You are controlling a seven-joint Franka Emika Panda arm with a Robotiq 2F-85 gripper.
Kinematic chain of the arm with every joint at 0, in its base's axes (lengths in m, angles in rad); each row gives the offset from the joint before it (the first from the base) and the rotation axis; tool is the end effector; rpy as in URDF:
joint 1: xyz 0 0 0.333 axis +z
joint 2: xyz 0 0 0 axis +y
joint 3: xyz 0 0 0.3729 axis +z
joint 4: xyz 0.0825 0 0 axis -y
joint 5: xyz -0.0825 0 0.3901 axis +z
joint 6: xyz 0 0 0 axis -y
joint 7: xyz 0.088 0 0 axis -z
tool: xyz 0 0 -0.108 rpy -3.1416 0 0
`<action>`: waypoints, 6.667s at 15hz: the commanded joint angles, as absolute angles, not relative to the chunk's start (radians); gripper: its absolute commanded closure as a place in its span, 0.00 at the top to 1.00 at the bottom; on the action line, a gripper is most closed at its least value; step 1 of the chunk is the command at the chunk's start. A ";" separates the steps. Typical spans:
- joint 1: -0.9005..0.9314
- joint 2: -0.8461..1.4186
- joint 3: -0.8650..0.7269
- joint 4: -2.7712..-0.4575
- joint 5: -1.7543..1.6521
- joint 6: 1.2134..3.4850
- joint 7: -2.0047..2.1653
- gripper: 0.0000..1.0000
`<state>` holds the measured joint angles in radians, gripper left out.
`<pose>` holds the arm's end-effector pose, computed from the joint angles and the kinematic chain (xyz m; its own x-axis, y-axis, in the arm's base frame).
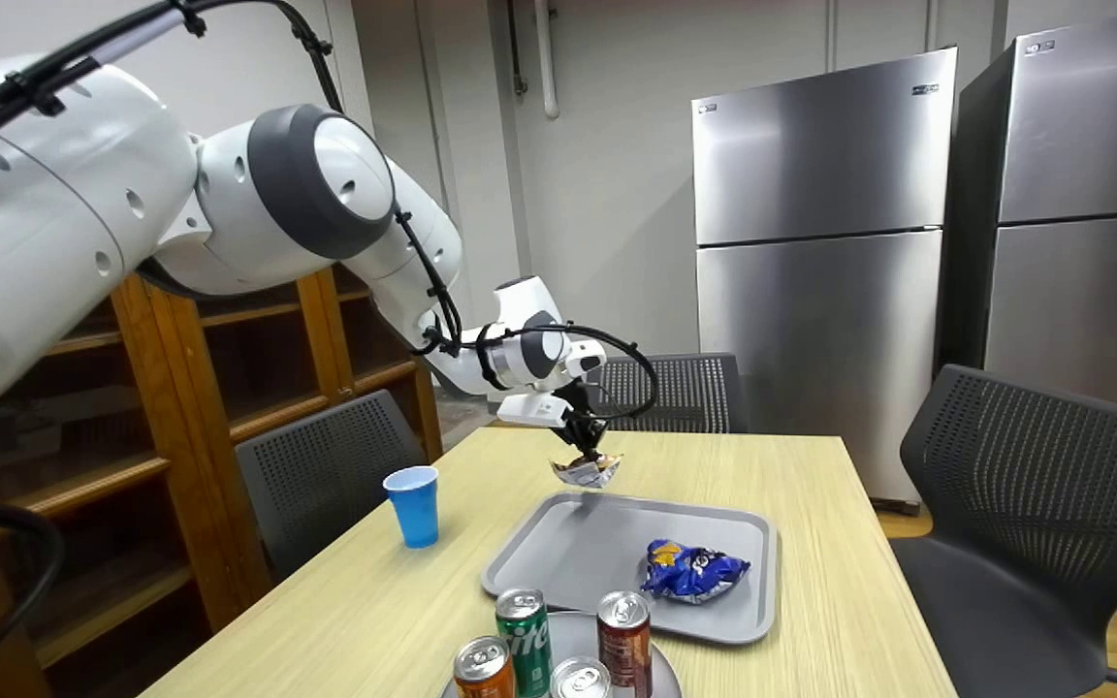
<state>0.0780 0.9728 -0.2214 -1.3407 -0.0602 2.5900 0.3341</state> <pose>0.8115 -0.0619 0.2032 0.9062 -0.2669 0.3279 -0.3216 -0.9387 0.1246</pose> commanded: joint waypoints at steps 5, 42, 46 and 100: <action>0.182 0.942 -0.214 -1.354 -0.082 2.596 0.365 0.00; 0.219 0.920 -0.201 -1.341 -0.096 2.598 0.338 1.00; 0.175 0.891 -0.202 -1.366 -0.093 2.602 0.323 1.00; -0.013 0.642 -0.398 -2.005 0.077 2.760 0.576 1.00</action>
<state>-0.0383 0.6042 -0.3701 -2.0483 0.0593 2.7990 0.5170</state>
